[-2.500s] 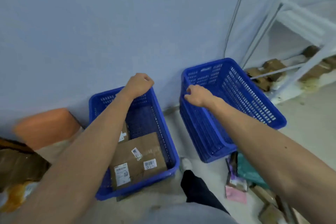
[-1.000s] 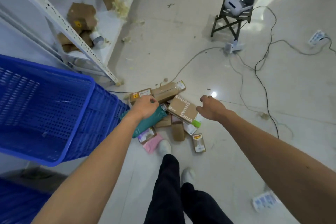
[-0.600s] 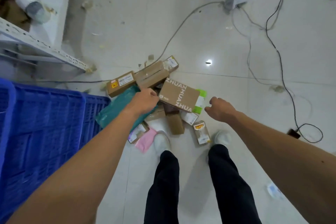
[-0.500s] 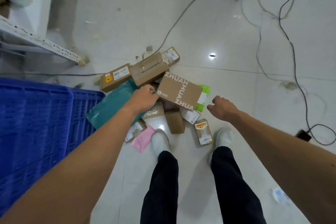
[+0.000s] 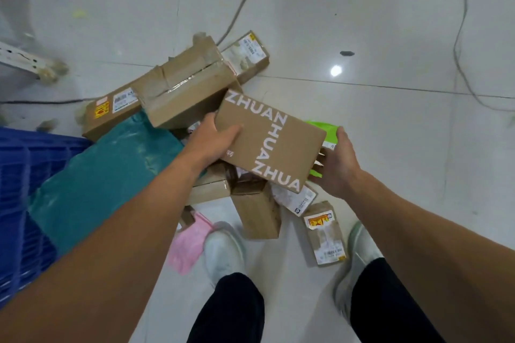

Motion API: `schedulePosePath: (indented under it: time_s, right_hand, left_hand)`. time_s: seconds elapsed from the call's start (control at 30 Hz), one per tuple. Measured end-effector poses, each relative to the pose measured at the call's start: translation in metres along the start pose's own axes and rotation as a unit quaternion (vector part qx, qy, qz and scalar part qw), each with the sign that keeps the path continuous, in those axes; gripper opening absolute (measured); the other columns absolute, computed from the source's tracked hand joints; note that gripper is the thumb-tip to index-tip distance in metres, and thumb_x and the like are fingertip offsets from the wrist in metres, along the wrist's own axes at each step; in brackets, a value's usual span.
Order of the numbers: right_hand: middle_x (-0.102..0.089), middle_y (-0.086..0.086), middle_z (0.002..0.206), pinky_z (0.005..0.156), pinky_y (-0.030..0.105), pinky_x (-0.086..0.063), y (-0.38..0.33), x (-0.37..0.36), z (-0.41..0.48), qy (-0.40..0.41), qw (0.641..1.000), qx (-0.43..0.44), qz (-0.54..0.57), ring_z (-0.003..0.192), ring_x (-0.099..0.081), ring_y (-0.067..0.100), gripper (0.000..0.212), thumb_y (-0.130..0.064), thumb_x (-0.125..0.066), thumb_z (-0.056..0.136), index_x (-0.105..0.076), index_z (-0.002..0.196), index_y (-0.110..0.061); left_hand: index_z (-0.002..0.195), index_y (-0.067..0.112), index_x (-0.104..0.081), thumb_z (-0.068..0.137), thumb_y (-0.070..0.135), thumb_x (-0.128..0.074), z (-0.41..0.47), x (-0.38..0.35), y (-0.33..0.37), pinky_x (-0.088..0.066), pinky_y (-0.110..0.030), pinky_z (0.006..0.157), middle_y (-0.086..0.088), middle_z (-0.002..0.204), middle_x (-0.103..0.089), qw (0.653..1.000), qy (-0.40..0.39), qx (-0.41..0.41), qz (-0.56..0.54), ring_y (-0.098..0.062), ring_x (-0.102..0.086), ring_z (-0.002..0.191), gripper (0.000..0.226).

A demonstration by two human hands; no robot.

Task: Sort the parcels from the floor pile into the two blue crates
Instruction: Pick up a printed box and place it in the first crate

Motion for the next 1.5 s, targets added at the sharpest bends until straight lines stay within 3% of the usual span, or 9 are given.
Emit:
schedulePosePath:
  time_s: [0.2,0.33,0.5,0.67,0.8,1.0,1.13,1.23,1.5]
  right_hand:
    - [-0.073,0.003,0.117,0.093,0.041,-0.052,0.008,-0.008,0.002,-0.004,1.0,0.0,0.026,0.109,-0.068,0.023,0.082,-0.084,-0.024,0.084,-0.069,0.121,-0.027]
    - [-0.074,0.001,0.113,0.078,0.037,-0.05,0.005,0.007,-0.04,0.026,1.0,-0.002,-0.009,0.106,-0.068,0.022,0.075,-0.079,-0.023,0.089,-0.069,0.119,-0.028]
    - [-0.071,0.003,0.117,0.077,0.036,-0.048,-0.02,0.025,-0.153,0.037,0.999,-0.022,-0.015,0.108,-0.066,0.023,0.08,-0.079,-0.019,0.09,-0.067,0.122,-0.024]
    - [-0.071,0.004,0.115,0.105,0.045,-0.043,-0.05,0.038,-0.285,0.025,1.0,0.0,-0.003,0.111,-0.064,0.025,0.076,-0.079,-0.021,0.09,-0.069,0.109,-0.024]
    - [-0.068,0.003,0.117,0.103,0.045,-0.043,-0.069,0.04,-0.389,0.023,0.999,0.026,-0.041,0.109,-0.063,0.023,0.062,-0.073,-0.027,0.093,-0.066,0.107,-0.027]
    - [-0.067,0.003,0.123,0.103,0.05,-0.044,-0.101,0.047,-0.503,-0.012,0.991,0.076,-0.106,0.111,-0.064,0.026,0.077,-0.082,-0.036,0.08,-0.059,0.131,-0.028]
    - [-0.073,0.004,0.112,0.087,0.04,-0.05,-0.116,0.038,-0.57,-0.068,0.982,0.104,-0.143,0.104,-0.067,0.025,0.066,-0.075,-0.029,0.091,-0.068,0.115,-0.028]
    - [-0.073,0.003,0.112,0.096,0.041,-0.049,-0.114,0.025,-0.6,-0.092,0.971,0.123,-0.186,0.106,-0.067,0.024,0.064,-0.075,-0.03,0.091,-0.069,0.112,-0.029]
    - [-0.074,0.011,0.106,0.077,0.037,-0.054,-0.083,-0.06,-0.667,-0.182,0.928,0.139,-0.293,0.099,-0.069,0.031,0.076,-0.078,-0.033,0.084,-0.071,0.113,-0.019]
  left_hand:
    - [0.143,0.033,-0.042,0.088,0.052,-0.063,-0.006,-0.005,-0.004,-0.05,-0.039,0.099,0.009,0.12,-0.059,0.999,0.002,0.01,-0.042,-0.016,-0.06,0.109,0.062]
    - [0.143,0.037,-0.04,0.085,0.051,-0.063,-0.045,-0.006,0.004,-0.049,-0.043,0.103,0.01,0.124,-0.059,0.998,-0.023,0.014,-0.061,-0.016,-0.059,0.112,0.064]
    - [0.151,0.037,-0.033,0.09,0.046,-0.064,-0.138,0.018,0.049,-0.047,-0.038,0.101,0.01,0.124,-0.056,0.995,-0.059,0.022,-0.078,-0.017,-0.058,0.114,0.069]
    - [0.15,0.035,-0.037,0.089,0.054,-0.064,-0.261,0.068,0.108,-0.047,-0.033,0.097,0.013,0.124,-0.057,0.991,-0.072,0.018,-0.112,-0.012,-0.06,0.112,0.069]
    - [0.146,0.035,-0.041,0.087,0.064,-0.059,-0.355,0.105,0.155,-0.045,-0.033,0.092,0.011,0.131,-0.059,0.99,-0.058,0.019,-0.128,-0.012,-0.059,0.109,0.068]
    - [0.149,0.038,-0.036,0.084,0.079,-0.046,-0.469,0.143,0.214,-0.043,-0.05,0.106,0.01,0.132,-0.051,0.987,-0.004,0.022,-0.161,-0.023,-0.052,0.121,0.078]
    - [0.15,0.036,-0.036,0.082,0.083,-0.043,-0.54,0.159,0.23,-0.037,-0.038,0.102,0.01,0.145,-0.048,0.979,0.055,-0.002,-0.195,-0.017,-0.049,0.124,0.083]
    - [0.152,0.033,-0.036,0.078,0.087,-0.041,-0.58,0.171,0.226,-0.035,-0.046,0.112,0.006,0.155,-0.041,0.972,0.101,0.006,-0.211,-0.021,-0.043,0.137,0.092]
    - [0.126,0.035,-0.062,0.067,0.101,-0.026,-0.656,0.217,0.155,-0.038,-0.045,0.108,0.01,0.136,-0.059,0.916,0.222,0.053,-0.331,-0.018,-0.054,0.125,0.096]
Point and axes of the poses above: each hand's wrist, its own z-axis towards the middle knuckle, its own x-axis out of the back of the hand, y = z × x, the point moved 1 cm from there along z, towards the middle knuckle
